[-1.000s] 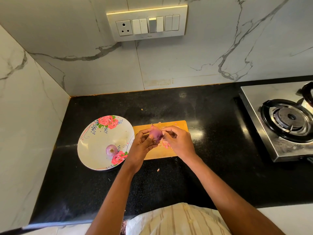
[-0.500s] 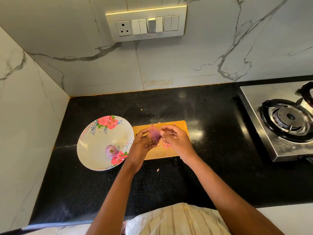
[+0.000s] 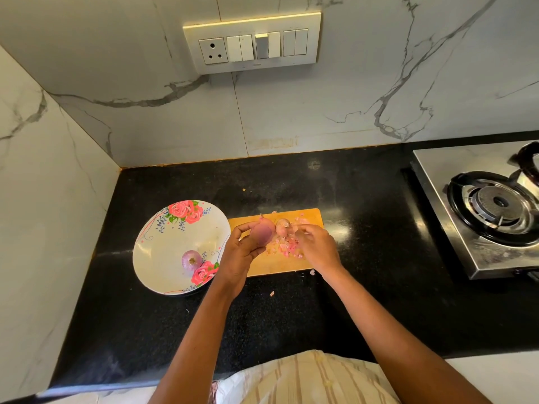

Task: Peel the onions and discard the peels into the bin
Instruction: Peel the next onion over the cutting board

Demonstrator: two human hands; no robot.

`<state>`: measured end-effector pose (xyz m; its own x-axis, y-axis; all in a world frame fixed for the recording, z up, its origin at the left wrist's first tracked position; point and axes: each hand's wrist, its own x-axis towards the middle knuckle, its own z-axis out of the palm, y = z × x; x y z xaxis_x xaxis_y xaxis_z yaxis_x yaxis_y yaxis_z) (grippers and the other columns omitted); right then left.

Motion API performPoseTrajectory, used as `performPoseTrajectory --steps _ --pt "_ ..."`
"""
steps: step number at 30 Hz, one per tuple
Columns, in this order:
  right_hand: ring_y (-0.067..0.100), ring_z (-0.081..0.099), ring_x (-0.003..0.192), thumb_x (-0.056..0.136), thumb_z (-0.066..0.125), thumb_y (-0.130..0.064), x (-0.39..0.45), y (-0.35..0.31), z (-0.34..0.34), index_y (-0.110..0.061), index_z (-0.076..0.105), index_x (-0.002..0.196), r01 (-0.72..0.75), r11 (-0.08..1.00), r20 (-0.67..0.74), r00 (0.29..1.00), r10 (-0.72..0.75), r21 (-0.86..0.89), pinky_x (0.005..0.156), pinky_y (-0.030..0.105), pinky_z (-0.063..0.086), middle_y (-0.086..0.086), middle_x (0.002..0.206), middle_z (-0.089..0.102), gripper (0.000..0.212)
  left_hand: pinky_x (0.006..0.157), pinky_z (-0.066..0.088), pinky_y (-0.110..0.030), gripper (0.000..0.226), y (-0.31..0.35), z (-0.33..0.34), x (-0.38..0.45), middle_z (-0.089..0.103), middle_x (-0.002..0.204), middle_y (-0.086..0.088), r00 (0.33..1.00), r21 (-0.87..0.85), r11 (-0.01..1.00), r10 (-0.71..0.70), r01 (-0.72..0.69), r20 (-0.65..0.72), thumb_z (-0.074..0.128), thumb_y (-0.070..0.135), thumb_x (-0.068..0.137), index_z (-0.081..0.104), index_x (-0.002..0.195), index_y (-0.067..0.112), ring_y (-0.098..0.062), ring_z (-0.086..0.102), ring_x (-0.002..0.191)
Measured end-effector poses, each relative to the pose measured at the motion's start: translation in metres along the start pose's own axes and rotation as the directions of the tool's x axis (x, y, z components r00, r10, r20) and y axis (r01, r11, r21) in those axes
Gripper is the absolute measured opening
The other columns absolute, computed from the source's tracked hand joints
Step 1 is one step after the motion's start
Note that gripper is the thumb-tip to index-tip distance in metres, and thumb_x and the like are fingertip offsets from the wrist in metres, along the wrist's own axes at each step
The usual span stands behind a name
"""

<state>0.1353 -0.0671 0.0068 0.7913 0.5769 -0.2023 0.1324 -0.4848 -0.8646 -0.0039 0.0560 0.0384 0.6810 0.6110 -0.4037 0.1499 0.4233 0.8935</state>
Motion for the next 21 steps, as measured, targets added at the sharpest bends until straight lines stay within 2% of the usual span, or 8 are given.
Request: performPoseTrajectory --steps 2,5,9,15,21 --pt "0.002 0.066 0.100 0.099 0.064 -0.024 -0.005 -0.008 0.002 -0.017 0.076 0.111 0.108 0.994 0.035 0.993 -0.109 0.021 0.088 0.019 0.051 -0.008 0.113 0.070 0.018 0.095 0.056 -0.035 0.043 0.000 0.001 0.002 0.068 0.118 -0.010 1.000 -0.066 0.998 -0.014 0.013 -0.022 0.063 0.035 0.092 0.056 0.126 0.009 -0.025 0.069 0.109" --pt "-0.009 0.065 0.100 0.097 0.069 -0.027 -0.013 -0.025 0.005 -0.027 0.071 0.117 0.192 0.966 0.118 0.970 -0.214 0.174 0.087 0.014 0.054 -0.021 0.110 0.068 0.020 0.095 0.058 -0.038 0.035 0.000 0.000 0.005 0.071 0.116 -0.013 0.999 -0.103 0.994 -0.027 0.023 -0.041 0.060 0.029 0.099 0.055 0.125 0.006 -0.029 0.072 0.107" --pt "-0.002 0.069 0.103 0.094 0.073 -0.023 -0.015 -0.032 0.012 -0.018 0.071 0.123 0.286 0.939 0.091 0.947 -0.307 0.193 0.086 0.016 0.056 -0.009 0.115 0.073 0.029 0.094 0.059 -0.040 0.042 -0.001 0.001 0.006 0.073 0.114 -0.010 0.995 -0.032 0.998 -0.048 0.045 -0.083 0.063 0.037 0.095 0.057 0.124 0.008 -0.025 0.074 0.101" --pt "-0.001 0.069 0.103 0.093 0.075 -0.017 -0.014 -0.028 0.011 -0.012 0.074 0.119 0.346 0.926 0.058 0.932 -0.358 0.153 0.089 0.020 0.058 -0.004 0.114 0.075 0.027 0.089 0.060 -0.034 0.035 -0.004 0.000 0.007 0.074 0.111 -0.010 0.994 -0.010 0.999 -0.049 0.049 -0.093 0.062 0.035 0.097 0.057 0.121 0.008 -0.024 0.075 0.099" --pt "-0.003 0.068 0.105 0.092 0.074 -0.009 -0.014 -0.025 0.010 -0.010 0.075 0.119 0.354 0.924 0.059 0.929 -0.365 0.148 0.088 0.015 0.055 -0.005 0.115 0.074 0.027 0.087 0.061 -0.033 0.039 -0.006 -0.002 0.006 0.073 0.113 -0.013 0.995 -0.011 0.998 -0.061 0.061 -0.081 0.061 0.033 0.099 0.054 0.124 0.005 -0.026 0.074 0.101"
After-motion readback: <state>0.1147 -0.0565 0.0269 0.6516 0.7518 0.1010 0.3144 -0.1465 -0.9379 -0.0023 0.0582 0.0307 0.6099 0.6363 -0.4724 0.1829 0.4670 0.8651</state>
